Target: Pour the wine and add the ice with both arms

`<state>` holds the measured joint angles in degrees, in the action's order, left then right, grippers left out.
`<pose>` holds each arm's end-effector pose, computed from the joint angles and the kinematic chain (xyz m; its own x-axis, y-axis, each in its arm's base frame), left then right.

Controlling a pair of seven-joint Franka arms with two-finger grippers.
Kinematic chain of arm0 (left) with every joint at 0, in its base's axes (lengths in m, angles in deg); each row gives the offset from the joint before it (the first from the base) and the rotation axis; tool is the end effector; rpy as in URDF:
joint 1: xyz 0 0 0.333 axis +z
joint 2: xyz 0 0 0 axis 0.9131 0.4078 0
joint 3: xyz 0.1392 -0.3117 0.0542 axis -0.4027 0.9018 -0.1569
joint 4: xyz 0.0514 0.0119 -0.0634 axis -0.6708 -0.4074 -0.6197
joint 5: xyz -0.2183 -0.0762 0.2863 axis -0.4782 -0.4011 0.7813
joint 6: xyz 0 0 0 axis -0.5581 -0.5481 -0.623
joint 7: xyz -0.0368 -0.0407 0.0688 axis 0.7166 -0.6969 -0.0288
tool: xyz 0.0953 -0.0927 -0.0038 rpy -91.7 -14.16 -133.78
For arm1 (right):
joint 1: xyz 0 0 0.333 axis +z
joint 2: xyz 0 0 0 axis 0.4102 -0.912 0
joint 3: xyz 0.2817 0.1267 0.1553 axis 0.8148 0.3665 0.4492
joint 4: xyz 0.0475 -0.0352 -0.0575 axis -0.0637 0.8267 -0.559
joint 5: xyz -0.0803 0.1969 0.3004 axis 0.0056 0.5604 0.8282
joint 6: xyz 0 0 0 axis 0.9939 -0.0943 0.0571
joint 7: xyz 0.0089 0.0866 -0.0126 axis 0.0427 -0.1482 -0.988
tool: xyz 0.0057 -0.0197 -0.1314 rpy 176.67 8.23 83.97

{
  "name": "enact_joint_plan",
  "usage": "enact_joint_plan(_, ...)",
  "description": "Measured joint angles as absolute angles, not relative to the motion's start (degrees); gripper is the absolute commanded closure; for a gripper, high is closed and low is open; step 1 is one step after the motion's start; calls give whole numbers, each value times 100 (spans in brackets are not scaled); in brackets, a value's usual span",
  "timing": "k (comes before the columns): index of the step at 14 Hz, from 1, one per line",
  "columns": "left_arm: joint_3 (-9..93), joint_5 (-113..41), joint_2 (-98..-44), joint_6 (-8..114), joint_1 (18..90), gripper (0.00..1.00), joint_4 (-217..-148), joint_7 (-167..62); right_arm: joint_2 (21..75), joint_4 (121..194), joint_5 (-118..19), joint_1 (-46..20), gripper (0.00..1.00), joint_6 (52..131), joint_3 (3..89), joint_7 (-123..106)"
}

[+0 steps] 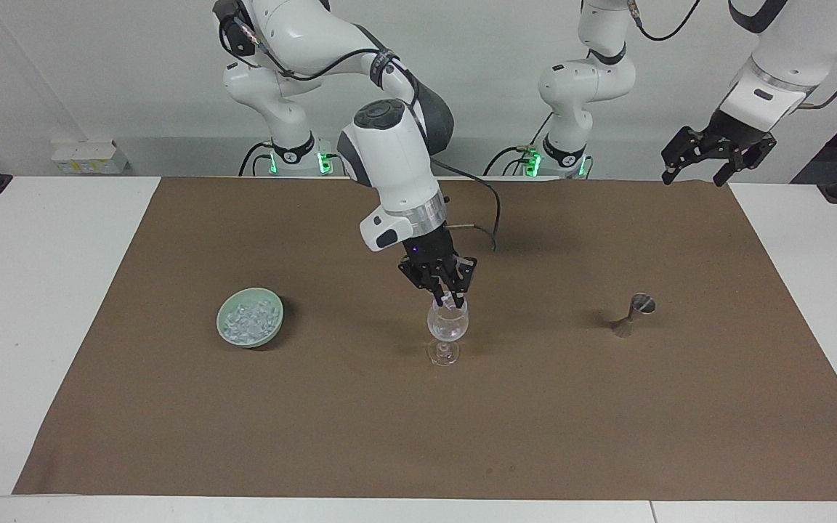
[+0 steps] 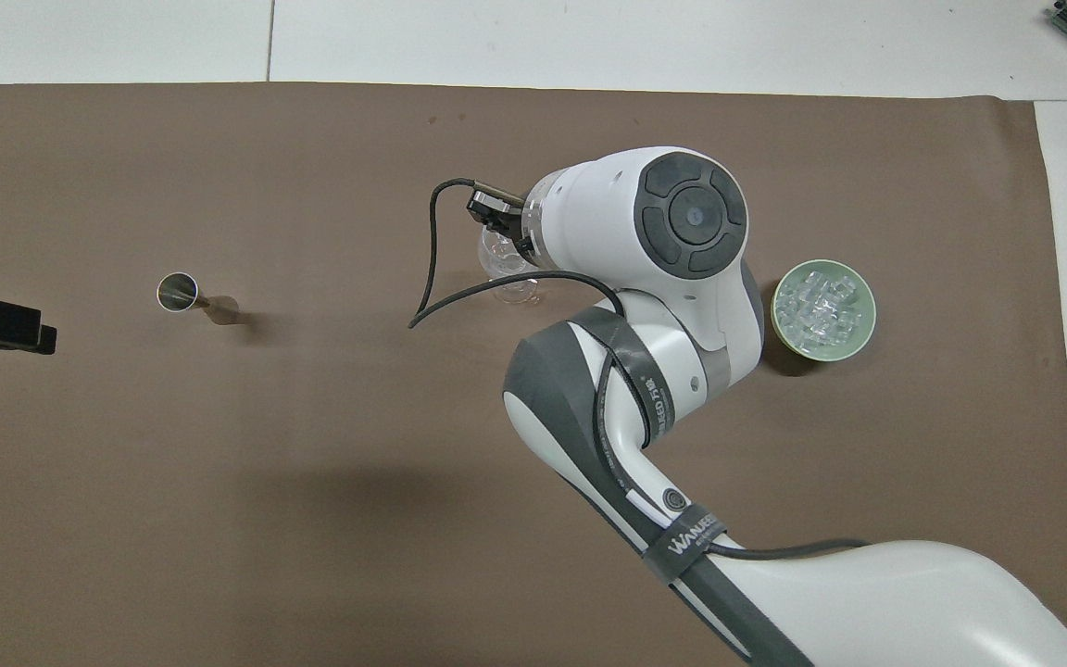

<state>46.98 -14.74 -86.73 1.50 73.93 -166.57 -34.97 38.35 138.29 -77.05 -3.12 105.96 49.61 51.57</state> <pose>0.4881 -0.0157 0.6465 0.9988 -0.0459 -0.0192 -0.0446 -0.9970 0.0632 0.6212 0.3608 0.4901 0.8986 -0.4157 0.1403 -0.3372 -0.8590 -0.3852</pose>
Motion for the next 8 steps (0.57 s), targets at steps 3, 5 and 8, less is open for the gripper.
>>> enact_joint_plan(3, 4698, -1474, -8673, 150, 7393, 0, -16657, -3497, 3835, 13884, -7727, -310, 77, 10595, 4959, 5157)
enact_joint_plan(5, 4698, -1474, -8673, 150, 7393, 0, -16657, -3497, 3835, 13891, -7776, -310, 71, 10595, 4958, 5157)
enact_joint_plan(8, 4698, -1474, -8673, 150, 7393, 0, -16657, -3497, 3840, 13887, -7787, -300, 65, 10595, 4959, 5157)
